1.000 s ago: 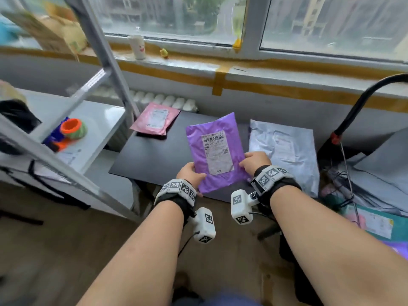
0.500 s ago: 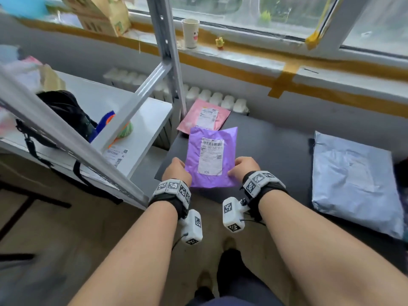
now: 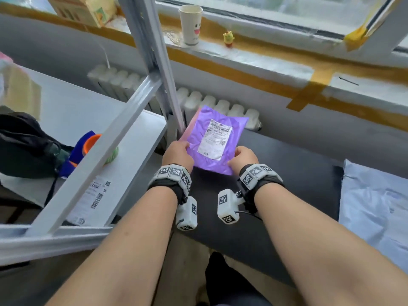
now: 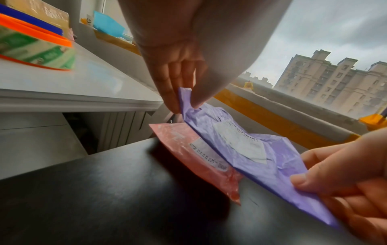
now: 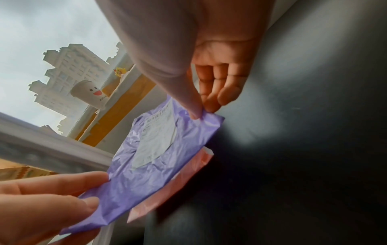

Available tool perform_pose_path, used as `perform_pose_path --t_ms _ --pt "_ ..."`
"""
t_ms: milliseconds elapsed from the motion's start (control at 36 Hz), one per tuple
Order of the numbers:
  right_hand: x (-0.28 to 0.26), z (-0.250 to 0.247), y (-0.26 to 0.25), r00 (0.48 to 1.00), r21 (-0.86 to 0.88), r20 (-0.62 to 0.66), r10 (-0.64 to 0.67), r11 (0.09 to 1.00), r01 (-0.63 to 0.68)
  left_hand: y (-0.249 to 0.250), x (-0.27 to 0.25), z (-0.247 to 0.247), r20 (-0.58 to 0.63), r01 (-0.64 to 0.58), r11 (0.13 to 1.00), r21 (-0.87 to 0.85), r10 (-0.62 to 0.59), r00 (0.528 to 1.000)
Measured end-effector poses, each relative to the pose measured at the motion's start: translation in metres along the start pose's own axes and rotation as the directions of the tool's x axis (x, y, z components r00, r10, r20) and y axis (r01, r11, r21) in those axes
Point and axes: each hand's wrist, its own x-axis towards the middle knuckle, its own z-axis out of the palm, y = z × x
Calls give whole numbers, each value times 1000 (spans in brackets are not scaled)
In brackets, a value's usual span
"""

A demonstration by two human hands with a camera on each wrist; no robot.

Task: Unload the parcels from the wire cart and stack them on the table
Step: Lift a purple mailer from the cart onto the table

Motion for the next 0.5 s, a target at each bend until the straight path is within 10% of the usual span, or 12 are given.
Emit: perform_pose_path --t_ms 500 --pt "45 26 -13 994 48 93 49 997 -54 -6 34 10 37 115 993 37 -116 993"
